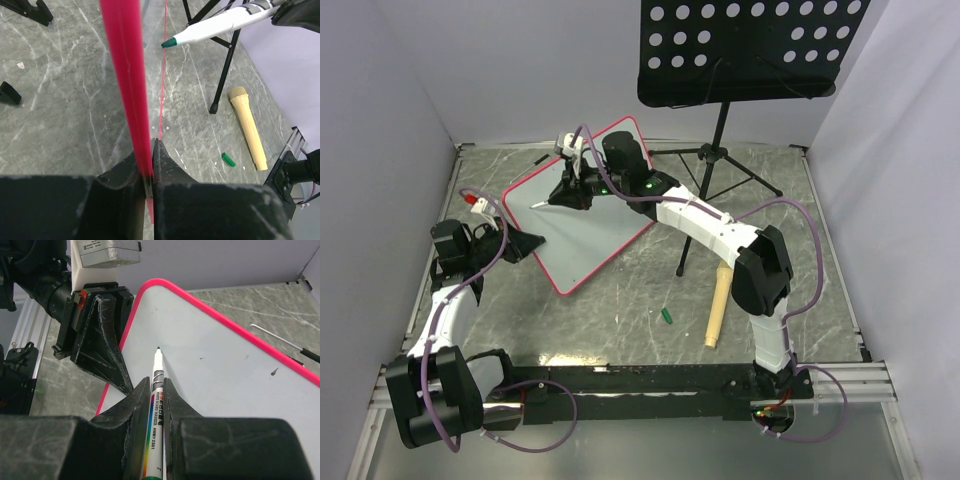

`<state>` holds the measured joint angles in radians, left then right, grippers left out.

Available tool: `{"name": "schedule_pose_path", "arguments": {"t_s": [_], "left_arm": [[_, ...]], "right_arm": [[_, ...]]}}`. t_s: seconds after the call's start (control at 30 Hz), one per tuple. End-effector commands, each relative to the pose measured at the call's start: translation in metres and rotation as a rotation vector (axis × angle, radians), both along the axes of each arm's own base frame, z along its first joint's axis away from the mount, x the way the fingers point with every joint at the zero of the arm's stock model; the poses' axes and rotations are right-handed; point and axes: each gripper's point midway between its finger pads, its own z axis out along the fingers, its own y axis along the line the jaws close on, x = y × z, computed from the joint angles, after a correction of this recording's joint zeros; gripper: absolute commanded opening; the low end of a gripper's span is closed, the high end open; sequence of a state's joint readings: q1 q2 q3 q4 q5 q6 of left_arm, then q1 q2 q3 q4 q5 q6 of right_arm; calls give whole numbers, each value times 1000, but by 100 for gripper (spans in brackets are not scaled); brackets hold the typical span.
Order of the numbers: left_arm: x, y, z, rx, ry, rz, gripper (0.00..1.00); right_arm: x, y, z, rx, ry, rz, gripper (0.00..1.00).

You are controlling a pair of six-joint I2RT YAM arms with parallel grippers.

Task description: Write a sentence on the whiteboard

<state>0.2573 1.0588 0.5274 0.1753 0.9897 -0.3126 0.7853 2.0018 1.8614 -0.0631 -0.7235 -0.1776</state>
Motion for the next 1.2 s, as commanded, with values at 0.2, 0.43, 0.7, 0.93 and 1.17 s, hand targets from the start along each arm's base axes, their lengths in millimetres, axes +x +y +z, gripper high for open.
{"name": "schedule_pose_path", "arguments": {"t_s": [0.2, 0.43, 0.7, 0.93, 1.17], "left_arm": [[8, 3, 10, 53, -92, 1, 1], [7, 3, 10, 55, -95, 1, 1], [7, 3, 10, 59, -100, -2, 1], [6, 2, 10, 61, -103, -3, 1], [7, 4, 10, 69, -104, 7, 1]], "right_arm": [[-1, 9, 1, 10, -34, 22, 0], [-1, 8, -3, -1, -31, 20, 0], [1, 10, -9, -10, -23, 18, 0], [0, 9, -11, -17, -22, 20, 0], [-2, 6, -12, -19, -31, 17, 0]]}}
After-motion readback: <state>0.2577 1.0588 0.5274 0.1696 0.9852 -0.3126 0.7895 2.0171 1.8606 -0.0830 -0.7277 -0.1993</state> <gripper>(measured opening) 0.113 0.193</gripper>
